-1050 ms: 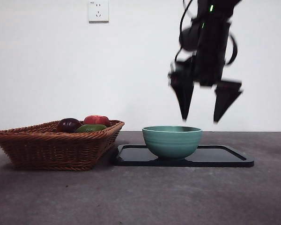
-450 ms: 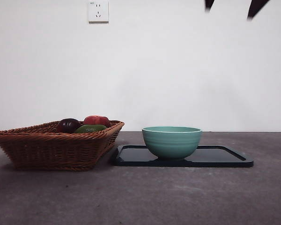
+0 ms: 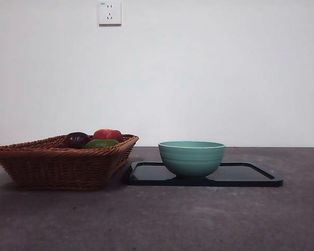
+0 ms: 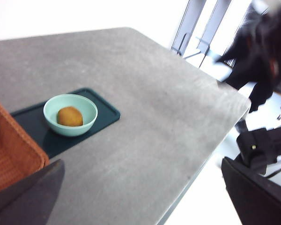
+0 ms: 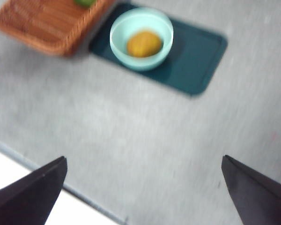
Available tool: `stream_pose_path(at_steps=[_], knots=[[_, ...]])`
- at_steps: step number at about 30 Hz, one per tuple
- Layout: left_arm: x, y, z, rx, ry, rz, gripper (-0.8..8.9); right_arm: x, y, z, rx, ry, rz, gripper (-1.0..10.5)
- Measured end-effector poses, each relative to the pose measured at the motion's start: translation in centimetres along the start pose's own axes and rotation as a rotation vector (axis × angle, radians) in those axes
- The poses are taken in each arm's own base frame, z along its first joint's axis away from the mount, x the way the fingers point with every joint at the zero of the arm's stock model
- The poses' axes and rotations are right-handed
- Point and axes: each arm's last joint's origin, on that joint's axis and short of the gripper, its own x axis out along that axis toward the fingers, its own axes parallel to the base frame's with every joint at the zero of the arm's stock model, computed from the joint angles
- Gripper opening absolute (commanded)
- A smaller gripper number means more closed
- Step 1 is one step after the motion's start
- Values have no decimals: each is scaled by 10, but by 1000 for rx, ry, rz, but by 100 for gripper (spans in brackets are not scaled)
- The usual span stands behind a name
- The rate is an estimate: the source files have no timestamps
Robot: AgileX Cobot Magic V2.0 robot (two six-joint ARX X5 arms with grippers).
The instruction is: Pick up the wifruite, put it on the bowl, pick up the plate, put it on desk
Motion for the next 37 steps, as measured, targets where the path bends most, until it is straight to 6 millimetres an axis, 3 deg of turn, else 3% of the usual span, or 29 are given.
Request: stream_pose_path(at_steps=[3, 9, 20, 25, 32, 37], knots=[[0, 0, 1, -1, -13, -3, 562, 1, -5, -32, 25, -22, 25, 552], [2, 0, 1, -1, -8, -2, 562, -5, -10, -58, 41, -84, 37, 552], [29, -3, 6, -25, 84, 27, 559, -9, -8, -59, 50, -128, 106, 552], [53, -9, 23, -33, 139, 50, 558, -9, -7, -58, 51, -136, 128, 552], [101, -15, 63, -25, 207, 114, 558, -9, -7, -58, 52, -132, 146, 552], [165, -10, 92, -19, 353, 200, 558, -9, -7, -58, 52, -131, 155, 552]])
